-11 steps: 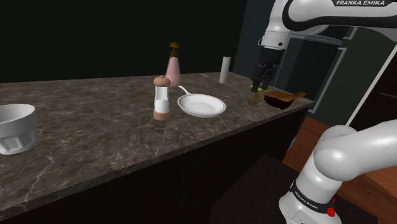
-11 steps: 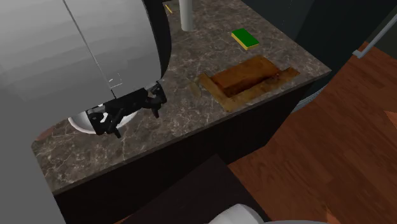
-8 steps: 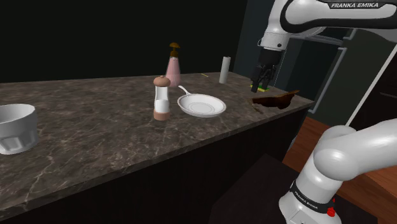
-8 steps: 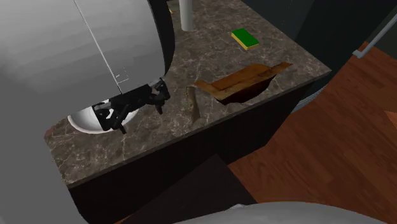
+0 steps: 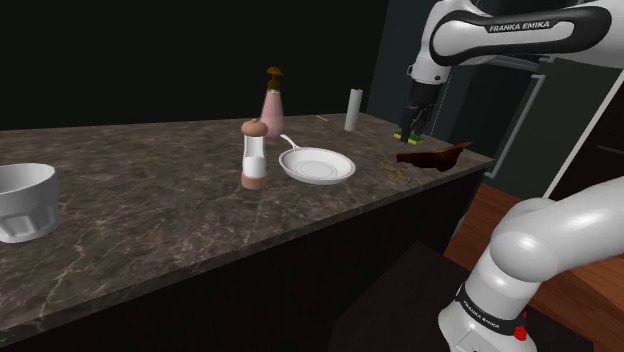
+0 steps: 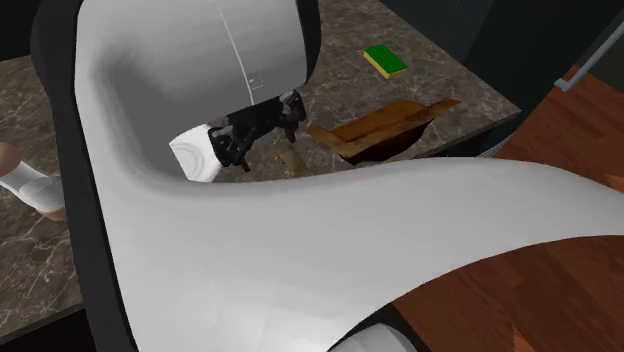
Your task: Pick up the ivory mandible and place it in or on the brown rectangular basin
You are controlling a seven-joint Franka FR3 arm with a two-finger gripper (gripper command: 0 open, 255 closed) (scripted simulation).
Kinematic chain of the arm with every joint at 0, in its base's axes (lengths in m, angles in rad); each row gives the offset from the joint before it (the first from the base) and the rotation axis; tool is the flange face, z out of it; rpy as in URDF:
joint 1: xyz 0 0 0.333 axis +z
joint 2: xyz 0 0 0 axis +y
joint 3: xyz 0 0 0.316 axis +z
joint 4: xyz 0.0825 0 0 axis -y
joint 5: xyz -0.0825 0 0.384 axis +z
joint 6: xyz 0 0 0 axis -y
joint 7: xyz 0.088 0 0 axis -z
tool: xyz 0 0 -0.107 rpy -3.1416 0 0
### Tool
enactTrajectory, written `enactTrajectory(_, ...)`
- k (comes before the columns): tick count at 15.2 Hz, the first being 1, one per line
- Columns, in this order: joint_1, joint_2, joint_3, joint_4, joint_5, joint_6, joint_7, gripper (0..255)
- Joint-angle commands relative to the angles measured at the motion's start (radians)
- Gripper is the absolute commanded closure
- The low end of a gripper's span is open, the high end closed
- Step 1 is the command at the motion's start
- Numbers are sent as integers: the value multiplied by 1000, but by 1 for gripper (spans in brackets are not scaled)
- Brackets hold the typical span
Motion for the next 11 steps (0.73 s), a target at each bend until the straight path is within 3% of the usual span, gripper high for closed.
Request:
enactTrajectory(1, -14, 44, -28, 24, -39, 35, -38, 0)
enactTrajectory(7, -47, 170, -101, 107, -131, 130, -133, 0)
enactTrajectory(11, -50, 176, -110, 72, -137, 170, -132, 0)
